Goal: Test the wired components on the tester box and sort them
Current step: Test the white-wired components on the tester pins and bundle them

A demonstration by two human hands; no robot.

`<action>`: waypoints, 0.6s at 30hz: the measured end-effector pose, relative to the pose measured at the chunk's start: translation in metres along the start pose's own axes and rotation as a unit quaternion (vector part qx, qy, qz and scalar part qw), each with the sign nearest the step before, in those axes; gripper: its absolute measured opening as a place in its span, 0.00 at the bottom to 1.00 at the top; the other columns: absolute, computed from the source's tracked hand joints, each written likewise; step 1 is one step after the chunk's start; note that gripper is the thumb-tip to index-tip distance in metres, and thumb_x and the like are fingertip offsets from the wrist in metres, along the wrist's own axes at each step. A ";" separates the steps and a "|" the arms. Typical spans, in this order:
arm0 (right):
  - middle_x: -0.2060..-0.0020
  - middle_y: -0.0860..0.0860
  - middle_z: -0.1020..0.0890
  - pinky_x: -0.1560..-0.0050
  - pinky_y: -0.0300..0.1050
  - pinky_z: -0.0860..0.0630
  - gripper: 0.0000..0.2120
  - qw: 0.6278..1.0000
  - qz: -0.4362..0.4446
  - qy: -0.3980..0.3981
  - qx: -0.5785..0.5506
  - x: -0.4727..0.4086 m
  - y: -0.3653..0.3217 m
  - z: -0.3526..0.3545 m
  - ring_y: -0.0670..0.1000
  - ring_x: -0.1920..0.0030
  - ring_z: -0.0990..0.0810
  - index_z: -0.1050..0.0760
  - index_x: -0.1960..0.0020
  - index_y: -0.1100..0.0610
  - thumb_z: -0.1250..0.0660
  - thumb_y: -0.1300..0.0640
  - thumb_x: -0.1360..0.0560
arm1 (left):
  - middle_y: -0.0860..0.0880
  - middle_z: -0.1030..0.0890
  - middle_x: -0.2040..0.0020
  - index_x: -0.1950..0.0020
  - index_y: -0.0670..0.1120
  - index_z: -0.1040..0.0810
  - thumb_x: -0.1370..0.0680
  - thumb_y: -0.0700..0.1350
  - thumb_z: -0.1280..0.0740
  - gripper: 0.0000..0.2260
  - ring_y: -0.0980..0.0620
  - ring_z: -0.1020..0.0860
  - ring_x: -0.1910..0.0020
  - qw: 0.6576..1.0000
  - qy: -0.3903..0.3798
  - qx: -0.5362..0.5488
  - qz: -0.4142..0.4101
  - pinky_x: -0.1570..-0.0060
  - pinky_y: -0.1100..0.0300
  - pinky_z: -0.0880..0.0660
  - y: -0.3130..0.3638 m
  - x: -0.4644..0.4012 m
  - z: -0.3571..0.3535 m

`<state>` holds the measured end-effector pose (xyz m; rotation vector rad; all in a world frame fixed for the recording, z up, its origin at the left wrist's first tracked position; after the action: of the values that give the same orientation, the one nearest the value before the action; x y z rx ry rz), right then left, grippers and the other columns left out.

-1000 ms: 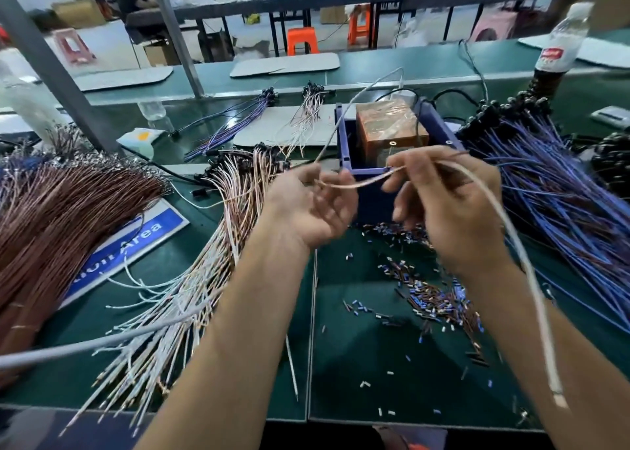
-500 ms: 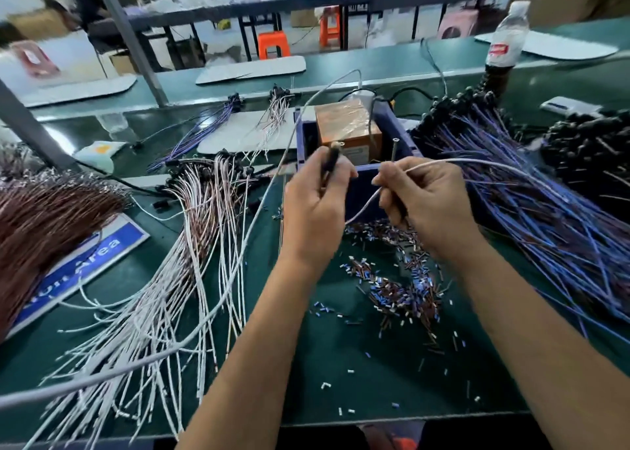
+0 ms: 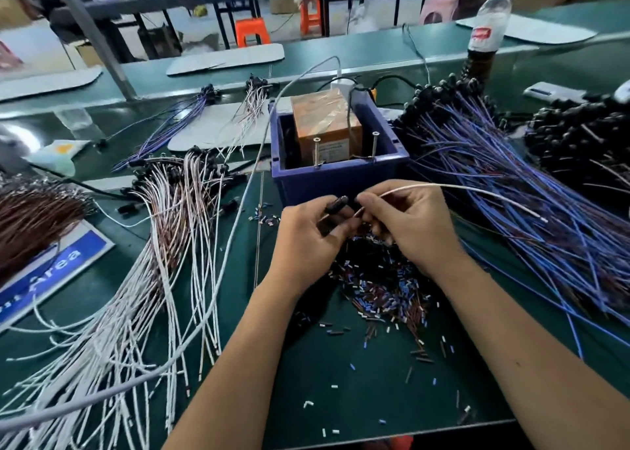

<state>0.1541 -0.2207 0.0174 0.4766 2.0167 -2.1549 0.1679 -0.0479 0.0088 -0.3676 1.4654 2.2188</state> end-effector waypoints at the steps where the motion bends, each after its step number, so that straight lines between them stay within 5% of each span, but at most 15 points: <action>1: 0.70 0.53 0.17 0.78 0.37 0.30 0.05 1.000 0.008 0.000 0.006 0.001 0.001 -0.001 0.47 0.76 0.23 0.14 0.57 0.55 0.24 0.58 0.23 | 0.50 0.15 0.62 0.56 0.43 0.16 0.24 0.39 0.24 0.03 0.52 0.17 0.63 1.000 0.004 0.004 0.003 0.59 0.52 0.19 0.000 0.000 0.001; 18: 0.70 0.52 0.21 0.79 0.36 0.36 0.08 0.988 -0.046 0.039 -0.145 0.003 -0.007 0.008 0.46 0.76 0.29 0.19 0.60 0.53 0.25 0.51 0.26 | 0.50 0.22 0.71 0.63 0.47 0.22 0.21 0.42 0.29 0.11 0.55 0.28 0.71 0.994 -0.051 0.073 0.057 0.67 0.58 0.31 0.006 0.005 0.005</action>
<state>0.1483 -0.2274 0.0235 0.4393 2.3886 -1.8696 0.1607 -0.0445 0.0128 -0.1234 1.6156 2.1655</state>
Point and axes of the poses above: each hand's wrist, its own x-axis away from the middle knuckle, its own z-axis out of the back of the hand, y = z × x, the point moved 2 cm from there along -x, towards the middle knuckle
